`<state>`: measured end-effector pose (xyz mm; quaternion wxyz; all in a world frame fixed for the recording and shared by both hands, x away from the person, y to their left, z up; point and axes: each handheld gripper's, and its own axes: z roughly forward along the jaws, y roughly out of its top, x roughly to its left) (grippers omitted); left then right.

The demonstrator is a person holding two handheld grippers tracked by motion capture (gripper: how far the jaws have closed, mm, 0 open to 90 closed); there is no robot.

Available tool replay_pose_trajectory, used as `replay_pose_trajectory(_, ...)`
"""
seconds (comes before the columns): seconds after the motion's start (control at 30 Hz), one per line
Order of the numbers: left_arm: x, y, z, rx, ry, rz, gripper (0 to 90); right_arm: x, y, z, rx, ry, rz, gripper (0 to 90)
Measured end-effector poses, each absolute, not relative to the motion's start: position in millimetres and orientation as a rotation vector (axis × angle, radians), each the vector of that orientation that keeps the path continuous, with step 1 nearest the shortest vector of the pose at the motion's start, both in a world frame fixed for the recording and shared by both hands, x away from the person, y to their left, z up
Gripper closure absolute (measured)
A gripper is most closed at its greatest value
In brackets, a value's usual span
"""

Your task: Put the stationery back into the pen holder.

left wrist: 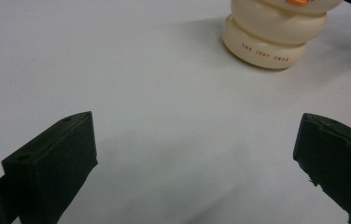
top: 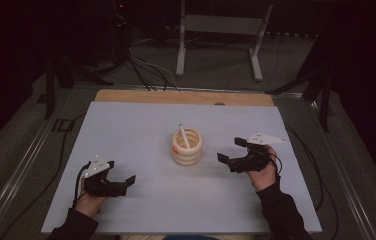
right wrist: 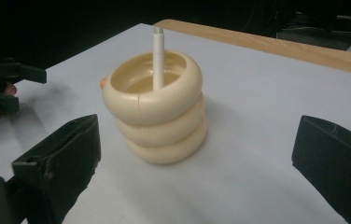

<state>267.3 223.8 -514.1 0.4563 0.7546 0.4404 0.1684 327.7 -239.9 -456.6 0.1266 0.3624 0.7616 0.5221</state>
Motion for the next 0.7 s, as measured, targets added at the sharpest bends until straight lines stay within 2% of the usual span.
replay_pose_trajectory(0.7, 267, 224, -513, 1.864, 1.082, 0.420, 0.1, 290, -292, -486, 1.202, 2.175, 1.482, 0.9)
